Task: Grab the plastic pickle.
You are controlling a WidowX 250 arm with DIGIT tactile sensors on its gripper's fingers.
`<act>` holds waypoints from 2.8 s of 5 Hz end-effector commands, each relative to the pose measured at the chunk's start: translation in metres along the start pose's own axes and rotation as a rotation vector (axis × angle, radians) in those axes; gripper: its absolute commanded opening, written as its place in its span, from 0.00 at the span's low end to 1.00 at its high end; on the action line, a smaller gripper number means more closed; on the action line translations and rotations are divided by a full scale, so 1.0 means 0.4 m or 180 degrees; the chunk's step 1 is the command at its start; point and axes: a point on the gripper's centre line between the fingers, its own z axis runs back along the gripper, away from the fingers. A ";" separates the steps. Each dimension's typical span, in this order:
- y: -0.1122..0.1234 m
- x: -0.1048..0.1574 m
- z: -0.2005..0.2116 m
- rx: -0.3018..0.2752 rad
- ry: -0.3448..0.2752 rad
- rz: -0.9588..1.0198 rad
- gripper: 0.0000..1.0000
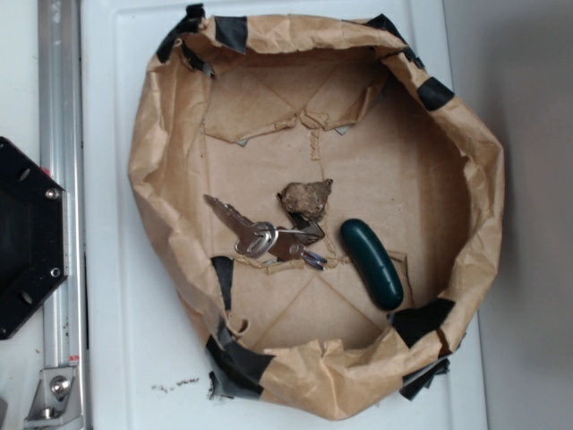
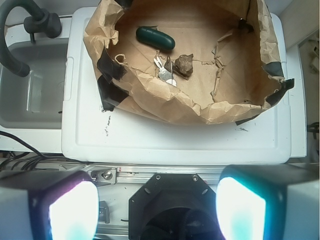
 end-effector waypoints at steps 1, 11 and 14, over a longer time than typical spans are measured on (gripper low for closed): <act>0.000 0.000 0.000 0.0000 0.0000 0.0000 1.00; -0.035 0.437 -0.591 0.0051 -0.0538 -0.2128 0.00; 0.138 0.382 -0.378 -0.0150 -0.0495 -0.0251 0.00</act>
